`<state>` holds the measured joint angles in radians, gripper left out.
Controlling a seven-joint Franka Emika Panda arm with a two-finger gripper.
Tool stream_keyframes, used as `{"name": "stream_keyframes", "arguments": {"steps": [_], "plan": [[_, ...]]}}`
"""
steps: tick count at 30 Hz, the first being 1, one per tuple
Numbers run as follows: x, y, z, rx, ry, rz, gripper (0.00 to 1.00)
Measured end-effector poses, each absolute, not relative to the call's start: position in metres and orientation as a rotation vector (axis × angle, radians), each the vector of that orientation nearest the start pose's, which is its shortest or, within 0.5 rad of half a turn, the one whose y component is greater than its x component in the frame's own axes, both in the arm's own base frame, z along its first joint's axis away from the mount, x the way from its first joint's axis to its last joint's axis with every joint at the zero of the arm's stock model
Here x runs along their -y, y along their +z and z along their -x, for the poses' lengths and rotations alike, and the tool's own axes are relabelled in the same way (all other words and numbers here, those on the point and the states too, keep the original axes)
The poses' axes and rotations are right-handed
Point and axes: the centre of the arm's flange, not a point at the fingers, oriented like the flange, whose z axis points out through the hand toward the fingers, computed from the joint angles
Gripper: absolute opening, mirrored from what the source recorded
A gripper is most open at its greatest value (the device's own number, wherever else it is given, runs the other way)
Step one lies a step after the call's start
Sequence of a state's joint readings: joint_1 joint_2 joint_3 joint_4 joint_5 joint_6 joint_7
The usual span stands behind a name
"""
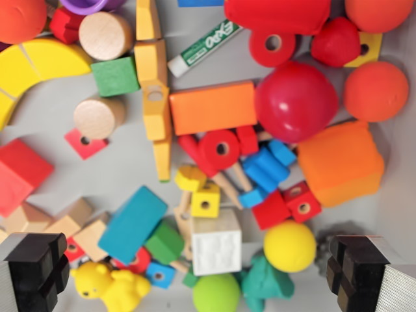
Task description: Pick an object from the bin
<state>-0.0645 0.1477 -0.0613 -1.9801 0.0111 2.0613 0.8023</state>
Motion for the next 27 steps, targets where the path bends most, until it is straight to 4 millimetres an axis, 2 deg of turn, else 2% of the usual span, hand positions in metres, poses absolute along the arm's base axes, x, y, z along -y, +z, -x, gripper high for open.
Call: {"name": "stream_keyframes", "arguments": {"steps": [17, 27], "plan": [[0.0705, 0.3877, -0.5739, -1.431, 0.1, 2.819, 1.0], [0.0626, 0.3832, -0.5756, -1.482, 0.101, 2.795, 1.0]]}}
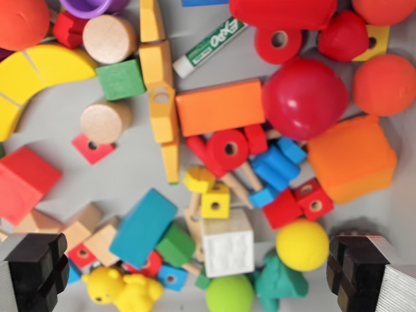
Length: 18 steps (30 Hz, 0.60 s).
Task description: Pick an object from the bin
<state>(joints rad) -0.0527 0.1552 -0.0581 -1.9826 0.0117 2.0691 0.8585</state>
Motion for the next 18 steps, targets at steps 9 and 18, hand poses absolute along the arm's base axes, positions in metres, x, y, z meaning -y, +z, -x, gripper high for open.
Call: {"name": "stream_keyframes", "arguments": {"steps": [9, 18], "plan": [[0.051, 0.376, -0.578, -1.563, 0.094, 2.751, 1.0], [0.035, 0.366, -0.582, -1.67, 0.086, 2.688, 1.0]]}}
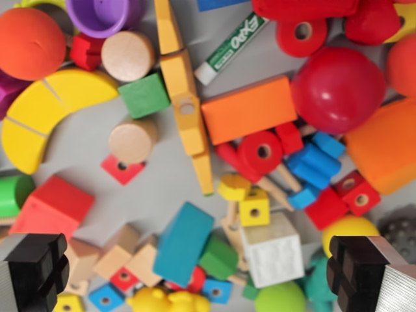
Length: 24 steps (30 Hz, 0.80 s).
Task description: Pick an object from the bin
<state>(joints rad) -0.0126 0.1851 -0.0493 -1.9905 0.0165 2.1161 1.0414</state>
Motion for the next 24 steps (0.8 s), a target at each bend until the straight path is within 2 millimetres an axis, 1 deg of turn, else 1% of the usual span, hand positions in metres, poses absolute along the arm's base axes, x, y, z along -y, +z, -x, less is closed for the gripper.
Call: {"name": "stream_keyframes", "arguments": {"steps": [16, 24], "plan": [[-0.003, 0.344, -0.591, -1.906, 0.07, 2.522, 1.0], [-0.025, 0.329, -0.596, -2.042, 0.061, 2.412, 1.0]]}}
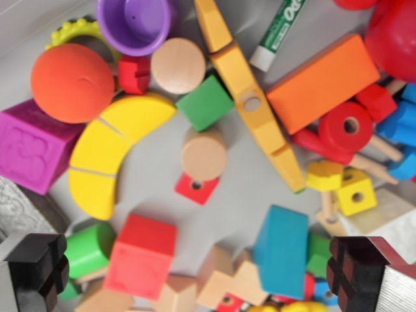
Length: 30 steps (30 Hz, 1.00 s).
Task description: Pick an object from the bin
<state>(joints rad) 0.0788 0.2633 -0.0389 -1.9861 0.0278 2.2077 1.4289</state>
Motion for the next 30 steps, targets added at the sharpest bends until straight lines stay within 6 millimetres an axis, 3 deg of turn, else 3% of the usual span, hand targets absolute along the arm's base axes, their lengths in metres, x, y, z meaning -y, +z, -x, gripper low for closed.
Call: {"name": "stream_keyframes", "arguments": {"steps": [30], "plan": [[-0.123, 0.271, -0.618, -2.542, 0.018, 1.862, 1.0]]}}
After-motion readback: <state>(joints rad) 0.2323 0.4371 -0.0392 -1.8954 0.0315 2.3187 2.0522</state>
